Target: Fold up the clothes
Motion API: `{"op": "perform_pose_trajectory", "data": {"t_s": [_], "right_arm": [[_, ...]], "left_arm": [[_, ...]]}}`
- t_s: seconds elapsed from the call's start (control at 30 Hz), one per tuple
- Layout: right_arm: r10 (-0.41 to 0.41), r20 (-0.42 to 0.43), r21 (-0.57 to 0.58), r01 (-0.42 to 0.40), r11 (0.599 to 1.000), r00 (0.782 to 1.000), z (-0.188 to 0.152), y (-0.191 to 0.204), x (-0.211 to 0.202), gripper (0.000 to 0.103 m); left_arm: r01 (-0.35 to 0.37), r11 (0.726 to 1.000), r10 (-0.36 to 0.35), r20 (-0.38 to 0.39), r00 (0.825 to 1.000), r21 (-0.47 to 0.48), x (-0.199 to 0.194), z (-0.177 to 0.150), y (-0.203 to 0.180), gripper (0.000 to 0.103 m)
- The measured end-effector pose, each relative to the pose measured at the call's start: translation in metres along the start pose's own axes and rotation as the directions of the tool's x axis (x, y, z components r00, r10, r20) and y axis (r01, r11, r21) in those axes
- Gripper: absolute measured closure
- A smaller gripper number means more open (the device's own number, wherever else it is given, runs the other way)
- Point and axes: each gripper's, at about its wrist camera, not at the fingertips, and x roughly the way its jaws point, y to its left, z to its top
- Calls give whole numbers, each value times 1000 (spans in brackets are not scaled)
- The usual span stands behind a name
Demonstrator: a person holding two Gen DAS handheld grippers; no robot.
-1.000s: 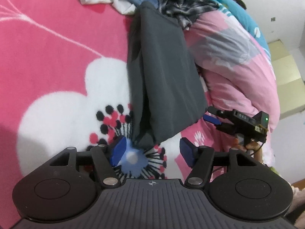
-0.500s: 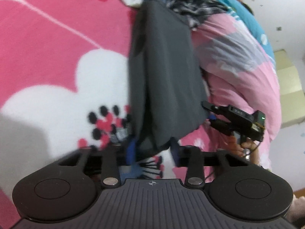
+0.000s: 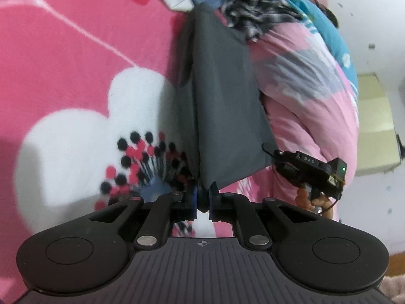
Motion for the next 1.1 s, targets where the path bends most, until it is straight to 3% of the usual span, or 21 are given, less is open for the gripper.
{"op": "perform_pose_trajectory", "data": {"t_s": [0.2, 0.4, 0.5, 0.53, 0.57, 0.63, 0.73, 0.8, 0.9, 1.07, 1.1], "right_arm": [[9, -57, 19, -8, 1000, 998, -73, 21, -43, 94], [49, -175, 54, -40, 998, 983, -174, 18, -71, 94], [45, -184, 37, -39, 999, 982, -206, 6, -66, 93], [36, -179, 42, -29, 999, 983, -211, 1, -61, 91], [10, -177, 60, 0, 998, 984, -212, -5, -58, 84], [-23, -167, 88, 38, 995, 986, -211, -15, -62, 82], [-51, -128, -118, 35, 992, 990, -217, 10, -63, 81], [-64, -100, -254, 37, 967, 993, -220, 27, -63, 81], [-77, -54, -447, 45, 894, 996, -226, 52, -63, 81], [-78, 24, -720, 72, 690, 997, -236, 94, -63, 83], [-105, 30, -733, 94, 674, 994, -237, 89, -53, 83]], "left_arm": [[-32, 993, 42, -85, 996, 115, -47, -49, -13, 97], [-99, 991, 114, -180, 977, 91, -81, -125, 1, 97], [-155, 977, 178, -166, 970, 146, -78, -150, 8, 94], [-193, 961, 223, -141, 965, 200, -71, -153, 7, 88], [-225, 950, 256, -125, 959, 218, -68, -155, 8, 86], [-285, 932, 313, -102, 944, 225, -63, -158, 10, 83], [-303, 917, 322, -33, 946, 261, -79, -160, -3, 77], [-325, 895, 333, 29, 943, 305, -92, -160, -16, 75], [-319, 867, 309, 88, 947, 382, -85, -154, -36, 64], [-337, 830, 307, 140, 941, 444, -43, -141, -53, 63], [-348, 821, 315, 149, 937, 453, -42, -141, -55, 64]]}}
